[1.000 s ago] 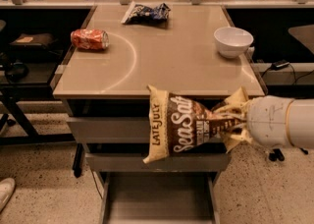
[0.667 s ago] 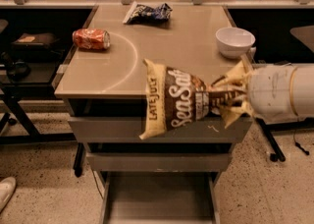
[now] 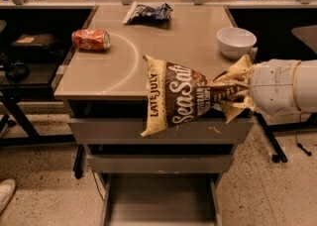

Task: Pick brown chip bag from bottom drawer and place on counter

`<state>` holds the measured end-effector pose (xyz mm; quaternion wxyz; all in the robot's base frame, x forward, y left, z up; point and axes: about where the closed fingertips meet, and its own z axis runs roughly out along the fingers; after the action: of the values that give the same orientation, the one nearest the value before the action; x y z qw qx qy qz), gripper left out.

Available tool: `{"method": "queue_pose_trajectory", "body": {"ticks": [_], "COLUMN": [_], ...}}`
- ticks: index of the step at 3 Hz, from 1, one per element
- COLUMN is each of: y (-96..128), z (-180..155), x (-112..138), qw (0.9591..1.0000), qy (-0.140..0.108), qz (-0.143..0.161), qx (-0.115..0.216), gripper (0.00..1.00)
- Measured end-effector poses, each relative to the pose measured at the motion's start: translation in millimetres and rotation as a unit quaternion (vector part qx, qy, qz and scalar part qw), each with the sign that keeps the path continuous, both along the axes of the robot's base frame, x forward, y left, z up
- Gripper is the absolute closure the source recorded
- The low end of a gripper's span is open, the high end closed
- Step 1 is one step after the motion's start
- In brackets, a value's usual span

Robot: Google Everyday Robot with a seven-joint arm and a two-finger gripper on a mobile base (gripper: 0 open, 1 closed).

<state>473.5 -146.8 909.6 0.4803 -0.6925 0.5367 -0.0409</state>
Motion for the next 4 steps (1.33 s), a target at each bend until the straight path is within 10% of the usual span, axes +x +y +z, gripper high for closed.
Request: {"method": "queue_pose_trajectory", "body": {"ticks": [2, 4], "y": [10, 43], "z": [-8, -10], "x": [102, 215], "qw": [0.9991, 0.9952], "qy": [-0.028, 0.006], "qz": [-0.032, -0.019], "qx": [0.008, 0.096], "gripper": [1.00, 1.00]}}
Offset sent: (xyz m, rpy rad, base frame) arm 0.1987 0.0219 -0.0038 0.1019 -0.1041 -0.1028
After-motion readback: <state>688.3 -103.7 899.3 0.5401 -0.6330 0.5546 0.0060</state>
